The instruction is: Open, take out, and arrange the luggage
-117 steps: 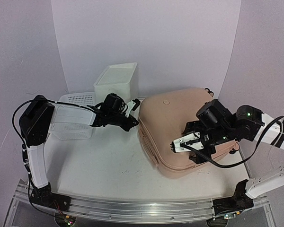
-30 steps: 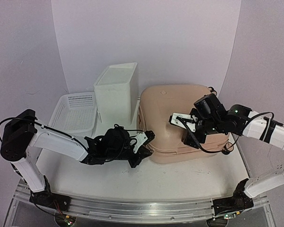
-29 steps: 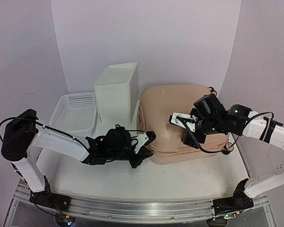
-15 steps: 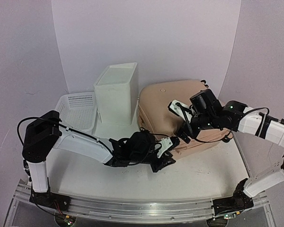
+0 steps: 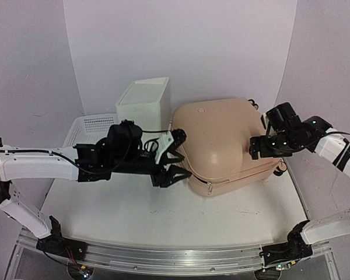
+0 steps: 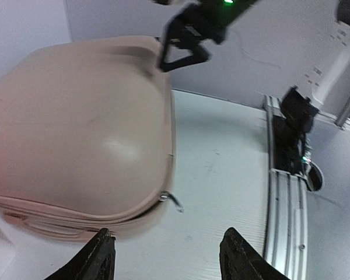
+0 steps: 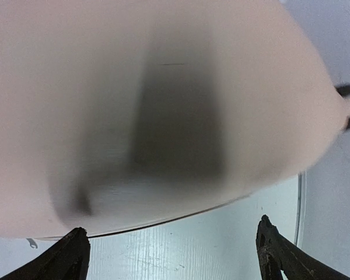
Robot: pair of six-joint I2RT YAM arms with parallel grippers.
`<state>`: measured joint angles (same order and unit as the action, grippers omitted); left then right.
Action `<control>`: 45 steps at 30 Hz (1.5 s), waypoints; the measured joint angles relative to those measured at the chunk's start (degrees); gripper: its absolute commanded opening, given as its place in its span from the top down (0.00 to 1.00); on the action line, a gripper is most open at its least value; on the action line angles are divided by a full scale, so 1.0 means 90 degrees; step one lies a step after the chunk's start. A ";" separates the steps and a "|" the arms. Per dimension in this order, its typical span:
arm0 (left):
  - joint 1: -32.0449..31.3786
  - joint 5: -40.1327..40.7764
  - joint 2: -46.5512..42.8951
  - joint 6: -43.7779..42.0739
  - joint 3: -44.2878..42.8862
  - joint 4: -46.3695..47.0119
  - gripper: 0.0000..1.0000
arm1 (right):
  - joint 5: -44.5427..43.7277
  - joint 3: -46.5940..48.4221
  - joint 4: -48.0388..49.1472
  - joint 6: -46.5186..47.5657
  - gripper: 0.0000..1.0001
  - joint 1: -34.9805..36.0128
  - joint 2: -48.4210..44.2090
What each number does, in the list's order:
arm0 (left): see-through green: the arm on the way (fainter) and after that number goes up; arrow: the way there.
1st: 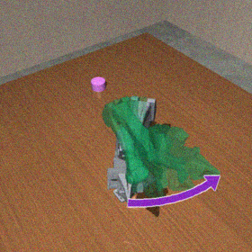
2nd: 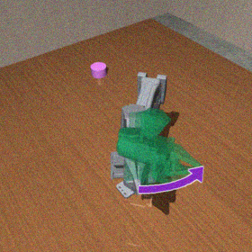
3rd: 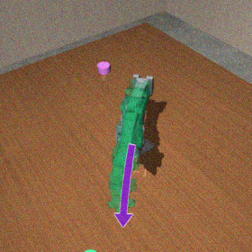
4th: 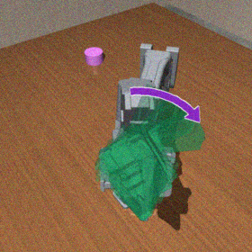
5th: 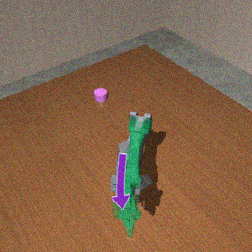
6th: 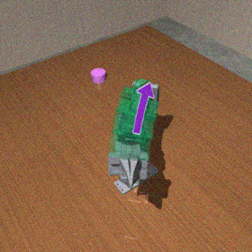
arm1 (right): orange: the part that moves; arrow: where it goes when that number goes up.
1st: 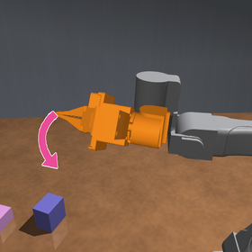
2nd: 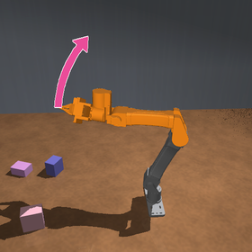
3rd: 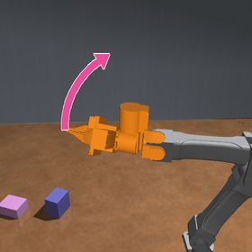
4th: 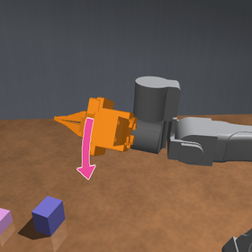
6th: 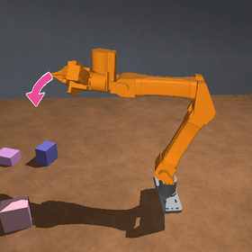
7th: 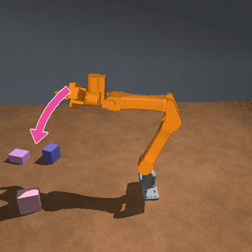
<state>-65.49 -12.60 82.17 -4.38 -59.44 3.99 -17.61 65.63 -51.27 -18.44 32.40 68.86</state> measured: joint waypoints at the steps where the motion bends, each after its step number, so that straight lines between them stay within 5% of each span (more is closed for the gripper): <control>1: 0.0231 0.0070 -0.0044 0.0022 -0.0146 -0.0175 0.34 | 0.0109 0.0000 -0.0136 -0.0287 0.02 -0.0345 -0.0158; 5: 0.1027 0.0202 0.0228 0.0335 -0.1001 -0.0913 0.34 | 0.0903 0.0000 -0.0359 -0.0884 0.02 -0.1562 -0.0474; 10: 0.1826 0.0202 0.1656 0.0442 -0.3395 -0.2008 0.30 | 0.1899 -0.0022 -0.0457 -0.1270 0.02 -0.2572 -0.0262; 18: 0.1991 0.0352 0.3684 0.0148 -0.6526 -0.3487 0.30 | 0.3405 -0.0396 0.0272 -0.2144 0.02 -0.4437 -0.0117; 29: 0.1991 0.0362 0.3259 0.0172 -0.5824 -0.4078 0.29 | 0.4172 0.1367 0.1472 -0.2557 0.16 -0.4801 0.2501; 34: 0.1991 0.0367 0.2278 0.0304 -0.4860 -0.4235 0.29 | 0.3504 0.2987 0.1406 -0.1972 0.20 -0.4532 0.3835; 41: 0.1991 0.0367 0.1241 0.0423 -0.4345 -0.4221 0.25 | 0.1428 0.6645 0.0102 -0.0177 0.02 -0.3738 0.6047; 45: 0.2008 0.0406 0.1183 0.0561 -0.4318 -0.4206 0.23 | 0.0143 0.6977 -0.0678 0.0427 0.02 -0.3220 0.5906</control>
<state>-47.42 -8.95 92.82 0.67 -98.30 -33.87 -16.32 128.42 -57.36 -14.59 3.42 122.02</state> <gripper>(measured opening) 0.759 0.981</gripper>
